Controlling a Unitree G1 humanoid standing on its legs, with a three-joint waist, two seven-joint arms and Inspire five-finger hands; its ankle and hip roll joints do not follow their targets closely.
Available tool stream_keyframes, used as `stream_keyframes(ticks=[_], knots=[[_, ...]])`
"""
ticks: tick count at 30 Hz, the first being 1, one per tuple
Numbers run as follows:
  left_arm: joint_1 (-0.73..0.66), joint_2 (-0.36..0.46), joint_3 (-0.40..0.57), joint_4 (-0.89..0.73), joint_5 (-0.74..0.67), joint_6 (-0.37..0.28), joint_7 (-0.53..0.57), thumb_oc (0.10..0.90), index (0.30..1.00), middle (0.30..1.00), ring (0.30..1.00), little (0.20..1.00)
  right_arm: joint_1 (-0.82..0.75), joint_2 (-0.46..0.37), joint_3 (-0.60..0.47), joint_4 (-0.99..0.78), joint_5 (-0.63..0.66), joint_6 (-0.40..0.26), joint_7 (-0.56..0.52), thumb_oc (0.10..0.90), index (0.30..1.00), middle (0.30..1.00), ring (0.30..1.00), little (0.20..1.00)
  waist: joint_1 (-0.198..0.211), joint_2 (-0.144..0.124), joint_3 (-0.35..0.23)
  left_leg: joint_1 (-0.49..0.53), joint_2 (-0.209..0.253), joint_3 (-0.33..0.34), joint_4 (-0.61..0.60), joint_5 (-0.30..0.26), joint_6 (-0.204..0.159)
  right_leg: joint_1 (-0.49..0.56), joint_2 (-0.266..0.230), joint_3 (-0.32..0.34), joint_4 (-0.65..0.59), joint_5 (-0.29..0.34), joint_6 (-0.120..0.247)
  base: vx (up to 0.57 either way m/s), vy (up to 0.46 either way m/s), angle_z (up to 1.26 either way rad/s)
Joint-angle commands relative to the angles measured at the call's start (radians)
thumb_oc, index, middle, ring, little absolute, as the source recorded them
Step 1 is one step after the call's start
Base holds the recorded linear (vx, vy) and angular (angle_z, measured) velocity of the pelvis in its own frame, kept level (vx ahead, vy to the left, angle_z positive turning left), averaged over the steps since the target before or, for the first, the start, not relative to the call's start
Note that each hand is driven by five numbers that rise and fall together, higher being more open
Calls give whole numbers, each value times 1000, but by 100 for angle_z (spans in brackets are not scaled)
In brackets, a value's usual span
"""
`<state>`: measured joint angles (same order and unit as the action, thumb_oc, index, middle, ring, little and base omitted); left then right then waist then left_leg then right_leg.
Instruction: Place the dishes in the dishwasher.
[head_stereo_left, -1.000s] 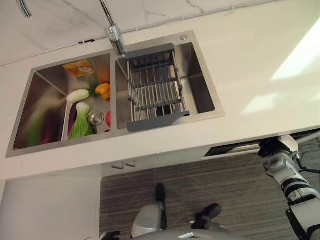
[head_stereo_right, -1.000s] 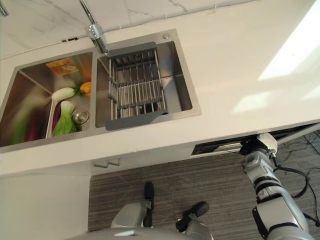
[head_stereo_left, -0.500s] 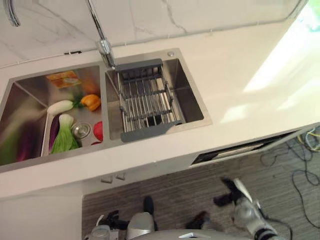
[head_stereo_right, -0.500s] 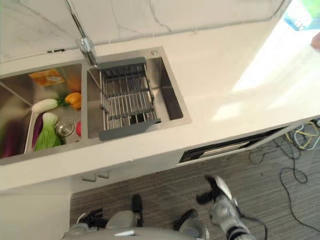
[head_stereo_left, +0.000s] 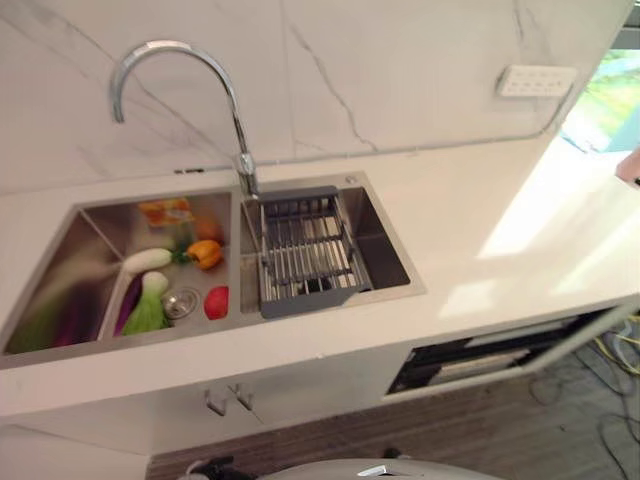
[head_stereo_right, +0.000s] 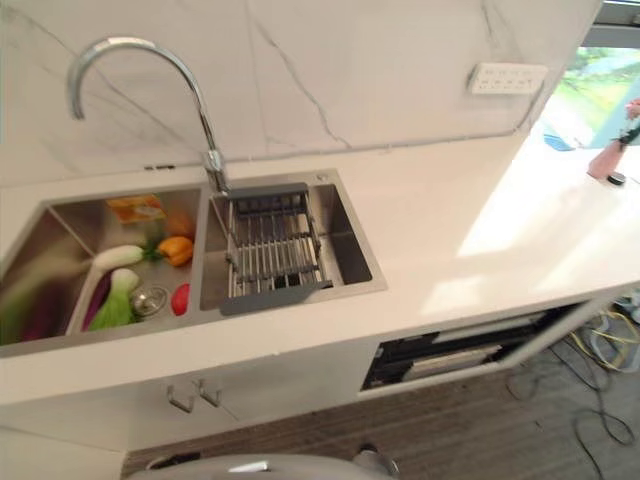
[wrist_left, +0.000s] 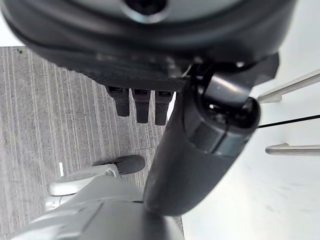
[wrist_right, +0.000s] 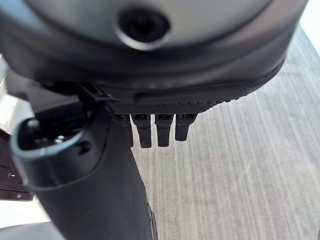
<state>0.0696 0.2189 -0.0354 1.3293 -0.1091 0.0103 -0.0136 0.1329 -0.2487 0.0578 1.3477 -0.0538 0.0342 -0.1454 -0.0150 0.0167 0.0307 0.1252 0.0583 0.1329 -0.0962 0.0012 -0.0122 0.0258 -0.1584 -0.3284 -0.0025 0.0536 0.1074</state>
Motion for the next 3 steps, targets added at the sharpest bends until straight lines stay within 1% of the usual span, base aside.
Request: stream_keyframes(ticks=[1, 3], knots=[[-31, 21, -13, 36, -10, 5, -32, 800, 900, 900, 900, 900, -78, -41, -31, 32, 95, -2, 6, 800, 900, 900, 900, 900, 16, -49, 23, -52, -12, 49, 40, -38, -27, 38, -16, -4, 32, -103, 37, 32, -79, 26], [-27, 17, -9, 42, -15, 7, -33, 800, 900, 900, 900, 900, -80, -38, -36, 33, 112, -1, 8, 800, 900, 900, 900, 900, 17, -48, 18, -50, -7, 48, 37, -34, -31, 46, -10, -7, 18, -104, 34, 14, -46, 16]])
